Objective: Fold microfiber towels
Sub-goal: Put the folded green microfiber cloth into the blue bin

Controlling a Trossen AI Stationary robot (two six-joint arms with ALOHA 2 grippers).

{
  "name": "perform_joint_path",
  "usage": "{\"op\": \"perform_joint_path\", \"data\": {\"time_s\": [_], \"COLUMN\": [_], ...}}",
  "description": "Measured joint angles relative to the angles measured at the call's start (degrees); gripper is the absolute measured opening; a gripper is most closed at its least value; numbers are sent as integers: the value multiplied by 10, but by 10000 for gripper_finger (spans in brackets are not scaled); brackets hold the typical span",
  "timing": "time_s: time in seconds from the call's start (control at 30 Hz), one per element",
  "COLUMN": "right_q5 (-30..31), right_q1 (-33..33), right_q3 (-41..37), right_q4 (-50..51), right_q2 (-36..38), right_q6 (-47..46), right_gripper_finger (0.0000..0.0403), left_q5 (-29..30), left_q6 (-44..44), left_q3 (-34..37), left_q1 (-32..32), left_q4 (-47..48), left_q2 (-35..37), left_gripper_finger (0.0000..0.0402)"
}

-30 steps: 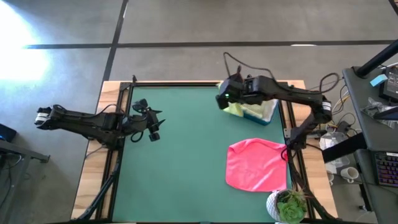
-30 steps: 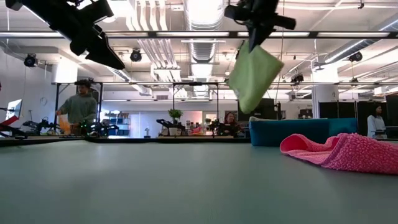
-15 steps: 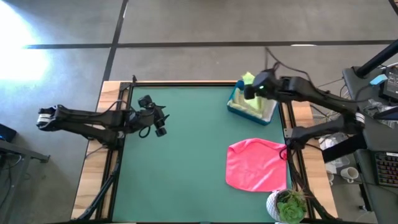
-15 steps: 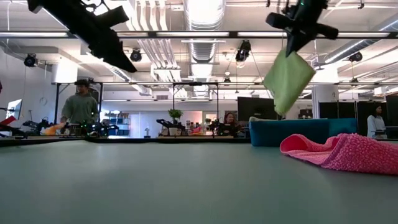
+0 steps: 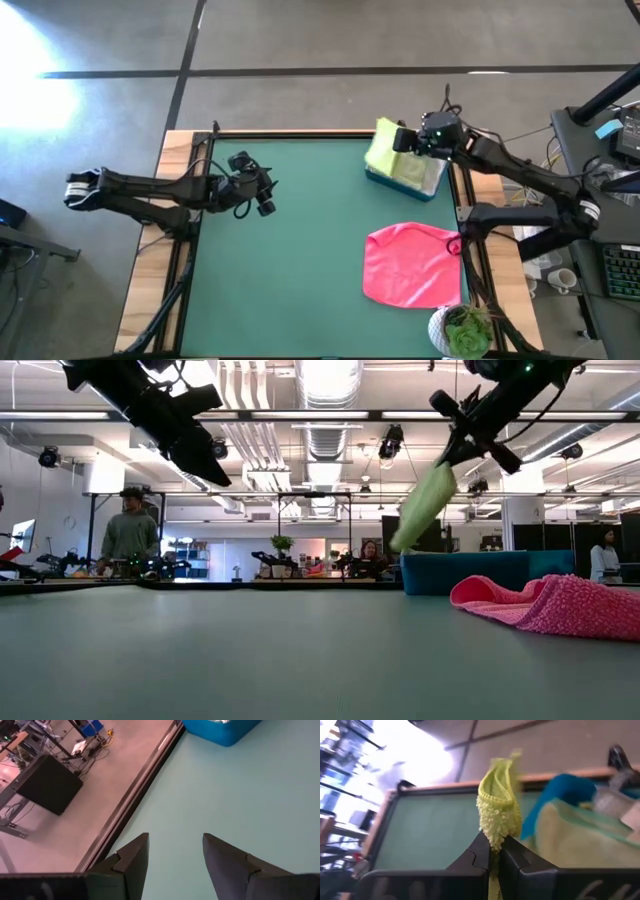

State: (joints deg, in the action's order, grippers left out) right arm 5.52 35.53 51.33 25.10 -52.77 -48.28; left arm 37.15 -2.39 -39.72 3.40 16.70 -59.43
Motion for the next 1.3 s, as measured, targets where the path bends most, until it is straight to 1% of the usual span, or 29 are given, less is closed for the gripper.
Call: {"op": "perform_joint_path", "data": {"time_s": [0.07, 0.17, 0.23, 0.3, 0.47, 0.63, 0.83, 0.97, 1.13, 1.3], "right_q5": [0, 4, 20, 42, 66, 129, 155, 149, 126, 120], "right_q1": [0, 7, 15, 21, 40, 61, 86, 93, 92, 93], "right_q3": [0, 0, -1, -5, -29, -42, -42, -43, -43, -40], "right_q4": [25, 92, 145, 177, 169, 162, 159, 159, 158, 161], "right_q2": [-9, -23, -32, -41, -66, -105, -152, -172, -168, -152], "right_q6": [-10, -23, -25, -17, 21, 52, 88, 89, 83, 88], "right_gripper_finger": [8, 8, 8, 8, 8, 8, 8, 8, 10, 31], "left_q5": [0, 0, 0, 0, 0, 0, 0, 0, 0, 0], "left_q6": [0, 0, 0, -3, -43, -44, -43, -43, -41, -41], "left_q3": [0, 0, 0, 0, 0, 0, -11, -13, -15, -15], "left_q1": [0, 3, 7, 12, 23, 30, 32, 34, 34, 34], "left_q4": [1, 1, 1, 1, 0, -3, -5, -4, -3, -3], "left_q2": [-2, -2, -2, -2, -2, -2, -2, -2, -2, -2], "left_gripper_finger": [171, 171, 171, 171, 171, 171, 171, 171, 171, 171]}}
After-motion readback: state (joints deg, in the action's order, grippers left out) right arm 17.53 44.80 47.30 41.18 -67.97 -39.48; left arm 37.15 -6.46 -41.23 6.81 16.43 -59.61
